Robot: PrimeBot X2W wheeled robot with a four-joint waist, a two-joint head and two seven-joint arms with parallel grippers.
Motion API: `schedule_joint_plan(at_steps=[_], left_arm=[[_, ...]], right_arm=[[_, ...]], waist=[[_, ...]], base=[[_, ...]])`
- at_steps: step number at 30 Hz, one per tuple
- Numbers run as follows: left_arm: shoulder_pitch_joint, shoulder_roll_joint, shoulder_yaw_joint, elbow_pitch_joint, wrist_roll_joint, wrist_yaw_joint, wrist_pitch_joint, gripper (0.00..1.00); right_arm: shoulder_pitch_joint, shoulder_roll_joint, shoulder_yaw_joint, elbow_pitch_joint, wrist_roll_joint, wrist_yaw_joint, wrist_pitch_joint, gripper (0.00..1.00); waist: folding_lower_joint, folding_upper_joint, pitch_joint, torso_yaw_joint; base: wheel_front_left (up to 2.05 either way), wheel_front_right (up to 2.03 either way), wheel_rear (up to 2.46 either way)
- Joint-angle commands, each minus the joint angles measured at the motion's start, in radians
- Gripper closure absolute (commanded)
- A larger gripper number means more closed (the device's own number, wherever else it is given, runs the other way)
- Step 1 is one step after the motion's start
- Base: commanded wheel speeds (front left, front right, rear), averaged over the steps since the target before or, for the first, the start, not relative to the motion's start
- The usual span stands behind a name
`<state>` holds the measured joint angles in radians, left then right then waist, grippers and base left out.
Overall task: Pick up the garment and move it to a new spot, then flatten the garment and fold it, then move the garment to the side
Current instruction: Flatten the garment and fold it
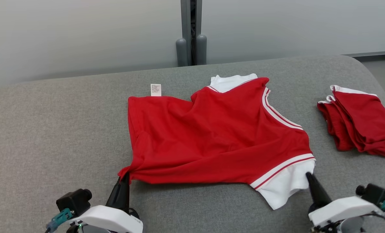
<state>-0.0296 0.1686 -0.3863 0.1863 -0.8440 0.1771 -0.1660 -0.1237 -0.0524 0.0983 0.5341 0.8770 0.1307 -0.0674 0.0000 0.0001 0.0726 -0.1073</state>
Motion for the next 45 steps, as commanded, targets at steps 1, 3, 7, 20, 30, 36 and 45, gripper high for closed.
schedule_joint_plan(at_steps=[1,3,7,20,30,36,45], left_arm=[[-0.017,0.002,0.012,-0.018,-0.014,-0.010,0.004,1.00],[-0.021,-0.006,0.022,-0.040,-0.039,-0.019,0.012,1.00],[-0.042,-0.015,0.046,-0.105,-0.097,-0.036,0.040,1.00],[-0.188,0.026,0.109,-0.266,-0.172,-0.036,0.139,1.00],[-0.399,0.081,0.152,-0.367,-0.195,-0.010,0.246,1.00],[-0.521,0.111,0.145,-0.406,-0.177,0.006,0.305,1.00],[-0.692,0.130,0.146,-0.362,-0.179,0.035,0.383,1.00]], right_arm=[[0.008,-0.025,-0.006,-0.063,0.037,0.000,0.017,1.00],[0.018,-0.042,-0.011,-0.131,0.064,0.000,0.029,1.00],[0.031,-0.073,-0.033,-0.287,0.118,0.000,0.072,1.00],[-0.072,-0.076,-0.126,-0.499,0.196,0.000,0.216,1.00],[-0.233,-0.062,-0.200,-0.550,0.132,0.000,0.330,1.00],[-0.315,-0.042,-0.247,-0.593,0.103,0.000,0.410,1.00],[-0.481,-0.007,-0.317,-0.624,0.059,0.000,0.539,1.00]], waist=[[0.0000,-0.0001,-0.008,-0.004],[0.0000,-0.0001,-0.015,-0.007],[0.0000,-0.0001,-0.038,-0.015],[0.0000,-0.0001,-0.084,-0.021],[0.0000,-0.0001,-0.100,-0.013],[0.0000,-0.0001,-0.098,-0.010],[0.0000,-0.0001,-0.065,-0.018]], base=[[0.00,0.00,0.00],[0.00,0.00,0.00],[0.00,0.00,0.00],[0.00,0.00,0.00],[0.00,0.00,0.00],[0.00,0.00,0.00],[0.00,0.00,0.00]])
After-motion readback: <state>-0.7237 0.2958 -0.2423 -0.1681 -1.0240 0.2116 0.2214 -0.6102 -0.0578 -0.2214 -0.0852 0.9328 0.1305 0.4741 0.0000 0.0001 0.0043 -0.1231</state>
